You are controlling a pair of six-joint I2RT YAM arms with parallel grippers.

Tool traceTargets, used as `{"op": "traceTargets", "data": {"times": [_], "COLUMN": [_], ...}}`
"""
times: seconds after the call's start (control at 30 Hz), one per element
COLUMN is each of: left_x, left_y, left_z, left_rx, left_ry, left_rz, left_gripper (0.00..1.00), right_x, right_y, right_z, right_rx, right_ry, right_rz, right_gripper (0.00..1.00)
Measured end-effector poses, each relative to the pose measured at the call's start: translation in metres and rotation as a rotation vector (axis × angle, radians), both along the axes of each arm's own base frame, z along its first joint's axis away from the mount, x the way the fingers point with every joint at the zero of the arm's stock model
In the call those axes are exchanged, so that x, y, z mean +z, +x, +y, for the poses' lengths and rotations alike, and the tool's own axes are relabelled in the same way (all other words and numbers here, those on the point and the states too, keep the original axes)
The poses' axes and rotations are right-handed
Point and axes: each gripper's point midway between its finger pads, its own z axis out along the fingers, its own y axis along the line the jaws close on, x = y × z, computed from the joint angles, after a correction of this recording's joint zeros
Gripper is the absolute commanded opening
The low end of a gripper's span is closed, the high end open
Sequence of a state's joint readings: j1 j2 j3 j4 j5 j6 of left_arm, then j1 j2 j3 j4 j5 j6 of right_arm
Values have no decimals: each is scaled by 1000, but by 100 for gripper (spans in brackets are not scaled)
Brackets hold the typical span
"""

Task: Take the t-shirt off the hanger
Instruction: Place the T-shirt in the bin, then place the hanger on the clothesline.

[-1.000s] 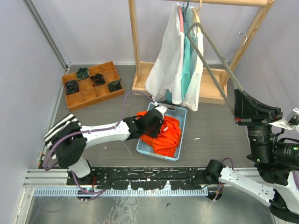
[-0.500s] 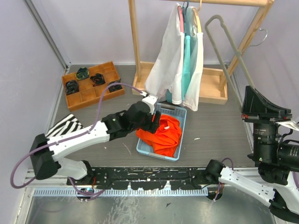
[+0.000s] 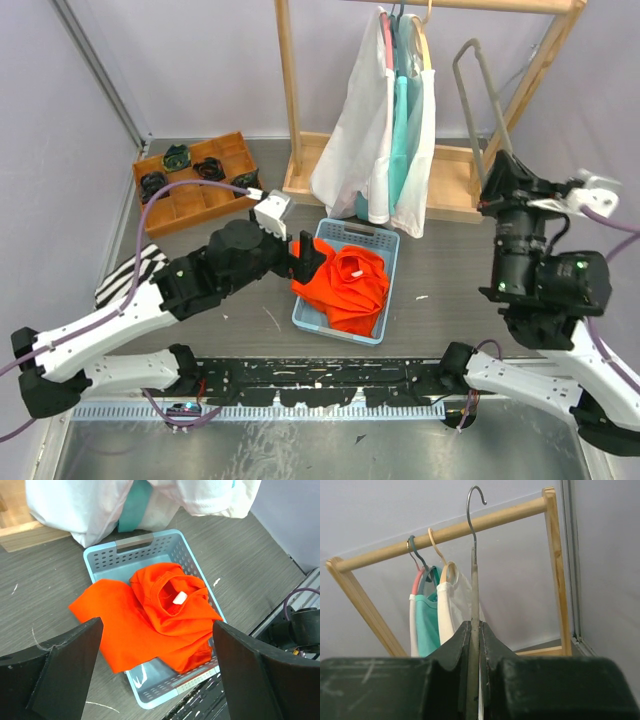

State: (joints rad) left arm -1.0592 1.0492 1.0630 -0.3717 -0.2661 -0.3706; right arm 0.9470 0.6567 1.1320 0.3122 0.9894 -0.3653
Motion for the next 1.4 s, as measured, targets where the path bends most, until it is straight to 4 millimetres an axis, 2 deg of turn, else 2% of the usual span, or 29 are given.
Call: {"op": "traceTargets", "data": {"times": [0.2, 0.33, 0.57, 0.9, 1.17, 1.4], "left_x": [24, 36, 37, 37, 38, 38], "left_y": [-5, -8, -7, -7, -7, -6], "left_z": [21, 30, 30, 30, 31, 32], "left_rx": [32, 43, 45, 45, 53, 59], "left_ry": [-72, -111, -116, -115, -116, -116], "left_rz": [-52, -77, -80, -80, -83, -85], "left_gripper": [98, 98, 98, 98, 98, 98], "right_x": [9, 19, 32, 20, 1, -8], "right_y": [21, 28, 40, 60, 78, 84], "right_z": [22, 28, 41, 71, 99, 112], "right_rx": [-52, -88, -108, -81, -32, 23], "right_ry": [-97, -137, -175, -265, -315, -334], "right_rz": [59, 72, 87, 147, 188, 201], "right_gripper": [1, 1, 1, 0, 0, 0]}}
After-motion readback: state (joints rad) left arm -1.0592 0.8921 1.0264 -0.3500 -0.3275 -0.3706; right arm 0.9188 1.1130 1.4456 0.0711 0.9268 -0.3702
